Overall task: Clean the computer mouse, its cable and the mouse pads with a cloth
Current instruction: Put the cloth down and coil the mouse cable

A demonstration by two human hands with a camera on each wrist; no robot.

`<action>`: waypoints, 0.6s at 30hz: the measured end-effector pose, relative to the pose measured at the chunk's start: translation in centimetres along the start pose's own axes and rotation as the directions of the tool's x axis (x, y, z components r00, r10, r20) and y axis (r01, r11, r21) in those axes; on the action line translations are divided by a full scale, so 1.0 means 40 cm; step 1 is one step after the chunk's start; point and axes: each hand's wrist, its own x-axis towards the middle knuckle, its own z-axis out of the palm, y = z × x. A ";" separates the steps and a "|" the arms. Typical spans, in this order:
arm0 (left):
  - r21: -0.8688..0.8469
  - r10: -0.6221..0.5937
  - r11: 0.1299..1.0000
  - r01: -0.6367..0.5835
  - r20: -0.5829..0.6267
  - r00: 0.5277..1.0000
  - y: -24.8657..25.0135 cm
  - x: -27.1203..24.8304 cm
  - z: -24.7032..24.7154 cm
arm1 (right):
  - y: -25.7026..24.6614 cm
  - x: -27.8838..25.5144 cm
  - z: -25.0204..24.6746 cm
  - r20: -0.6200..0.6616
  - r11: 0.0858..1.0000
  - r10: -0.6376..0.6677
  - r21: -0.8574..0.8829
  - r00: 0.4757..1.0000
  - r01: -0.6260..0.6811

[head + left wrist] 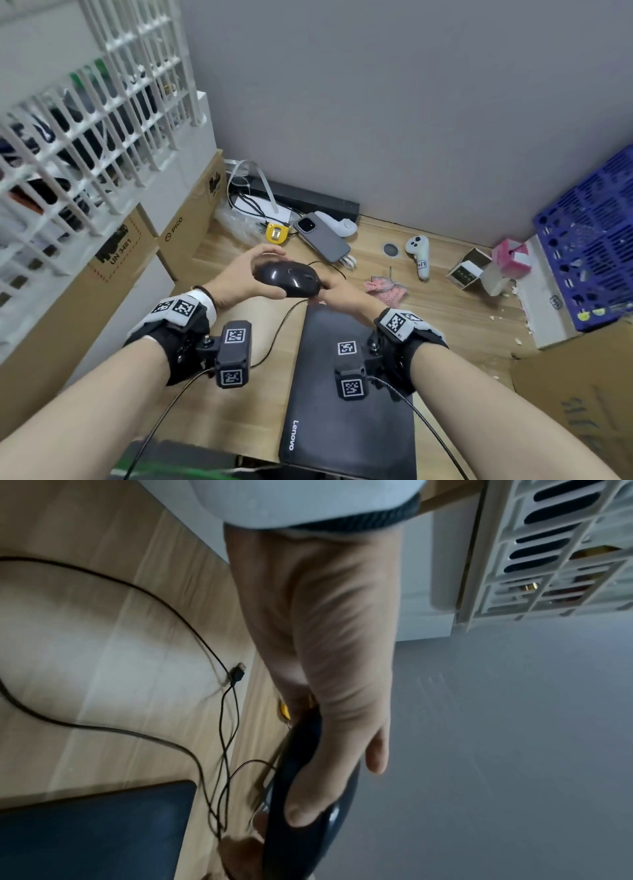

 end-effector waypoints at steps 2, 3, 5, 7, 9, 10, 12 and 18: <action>0.027 -0.010 1.000 0.008 0.067 0.998 0.006 0.012 0.029 | 0.032 -0.015 -0.014 -0.081 0.999 0.026 0.037 0.996 -0.023; 0.069 -0.030 0.997 0.022 0.109 0.994 0.010 0.019 0.046 | 0.042 -0.024 -0.024 -0.123 0.997 0.034 0.073 0.992 -0.025; 0.115 -0.077 0.992 0.055 0.201 0.977 0.020 0.031 0.090 | 0.062 -0.043 -0.047 -0.199 0.991 0.026 0.132 0.980 0.001; 0.044 -0.152 0.988 0.145 0.289 0.945 0.027 0.036 0.127 | 0.074 -0.060 -0.069 -0.226 0.985 0.033 0.173 0.974 0.006; 0.001 -0.187 0.980 0.198 0.335 0.923 0.032 0.042 0.160 | 0.088 -0.075 -0.086 -0.227 0.980 0.040 0.199 0.973 0.006; -0.003 -0.180 0.981 0.192 0.343 0.922 0.034 0.044 0.173 | 0.092 -0.085 -0.093 -0.236 0.977 0.046 0.215 0.971 0.006; -0.010 -0.143 0.988 0.156 0.354 0.924 0.035 0.047 0.191 | 0.095 -0.101 -0.102 -0.253 0.959 0.052 0.284 0.966 0.023; -0.223 0.017 0.972 0.071 0.368 0.930 0.076 0.046 0.242 | 0.094 -0.116 -0.069 -0.247 0.947 0.007 0.314 0.969 0.073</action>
